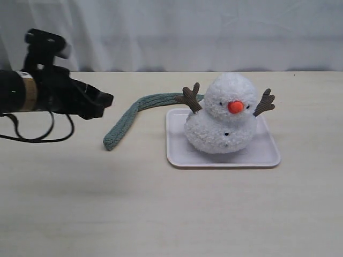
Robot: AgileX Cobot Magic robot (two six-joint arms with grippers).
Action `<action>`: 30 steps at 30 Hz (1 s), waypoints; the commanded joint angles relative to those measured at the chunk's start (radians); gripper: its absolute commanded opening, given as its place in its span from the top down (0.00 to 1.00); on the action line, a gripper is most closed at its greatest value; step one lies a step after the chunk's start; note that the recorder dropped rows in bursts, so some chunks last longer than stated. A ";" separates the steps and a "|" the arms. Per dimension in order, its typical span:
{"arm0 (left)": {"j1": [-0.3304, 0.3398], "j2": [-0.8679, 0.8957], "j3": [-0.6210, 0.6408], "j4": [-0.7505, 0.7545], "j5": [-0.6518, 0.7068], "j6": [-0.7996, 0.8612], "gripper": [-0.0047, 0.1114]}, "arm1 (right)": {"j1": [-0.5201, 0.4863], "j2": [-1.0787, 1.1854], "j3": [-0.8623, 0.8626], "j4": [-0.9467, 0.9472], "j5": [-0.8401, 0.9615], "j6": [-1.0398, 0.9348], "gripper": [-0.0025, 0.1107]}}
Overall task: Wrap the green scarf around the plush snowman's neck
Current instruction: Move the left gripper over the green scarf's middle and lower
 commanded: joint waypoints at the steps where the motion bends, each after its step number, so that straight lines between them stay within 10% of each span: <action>1: -0.123 0.127 -0.116 0.047 0.210 -0.015 0.38 | 0.000 0.002 0.001 -0.007 0.026 -0.009 0.94; 8: -0.134 0.334 -0.316 0.055 0.168 -0.090 0.38 | 0.000 0.002 0.001 -0.007 0.026 -0.009 0.94; 14: -0.141 0.411 -0.484 0.041 0.622 0.012 0.38 | 0.000 0.002 0.001 -0.004 0.027 -0.009 0.94; 26: -0.071 0.544 -0.894 -1.656 1.021 1.736 0.38 | 0.000 0.002 0.001 -0.004 0.045 -0.009 0.94; 30: -0.111 0.565 -0.894 -1.817 0.966 1.954 0.38 | 0.000 0.002 0.001 -0.004 0.061 -0.009 0.94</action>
